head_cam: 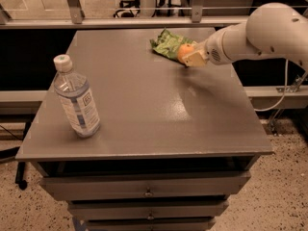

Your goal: Move orange near green jalapeno chip bag

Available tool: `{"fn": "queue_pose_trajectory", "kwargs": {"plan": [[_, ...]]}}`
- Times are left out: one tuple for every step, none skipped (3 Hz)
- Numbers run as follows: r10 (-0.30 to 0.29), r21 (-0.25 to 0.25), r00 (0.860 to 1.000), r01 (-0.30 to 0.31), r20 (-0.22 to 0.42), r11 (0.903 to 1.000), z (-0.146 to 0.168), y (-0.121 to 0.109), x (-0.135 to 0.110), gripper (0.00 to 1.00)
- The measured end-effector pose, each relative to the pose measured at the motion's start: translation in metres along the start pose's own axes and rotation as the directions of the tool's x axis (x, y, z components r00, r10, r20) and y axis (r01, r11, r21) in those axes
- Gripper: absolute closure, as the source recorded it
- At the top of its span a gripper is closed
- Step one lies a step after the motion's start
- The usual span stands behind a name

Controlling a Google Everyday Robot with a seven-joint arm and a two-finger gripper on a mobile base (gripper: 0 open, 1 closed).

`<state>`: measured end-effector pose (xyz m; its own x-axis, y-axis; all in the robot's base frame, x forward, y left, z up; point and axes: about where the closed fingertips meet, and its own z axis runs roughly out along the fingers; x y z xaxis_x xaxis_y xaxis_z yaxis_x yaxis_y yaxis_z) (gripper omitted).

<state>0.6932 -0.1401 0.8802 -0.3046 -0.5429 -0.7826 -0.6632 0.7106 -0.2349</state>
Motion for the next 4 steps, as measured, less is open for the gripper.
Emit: {"fn": "queue_pose_trajectory", "kwargs": {"plan": [[0.013, 0.014, 1.0, -0.013, -0.022, 0.9998, 0.001, -0.012, 0.02, 1.0], [0.023, 0.024, 0.999, -0.022, -0.04, 0.9995, -0.003, -0.017, 0.036, 1.0], [0.031, 0.008, 0.999, -0.03, -0.043, 0.9995, 0.001, -0.015, 0.045, 1.0], [0.027, -0.004, 0.999, -0.027, -0.045, 0.9996, 0.003, -0.015, 0.048, 0.86]]}}
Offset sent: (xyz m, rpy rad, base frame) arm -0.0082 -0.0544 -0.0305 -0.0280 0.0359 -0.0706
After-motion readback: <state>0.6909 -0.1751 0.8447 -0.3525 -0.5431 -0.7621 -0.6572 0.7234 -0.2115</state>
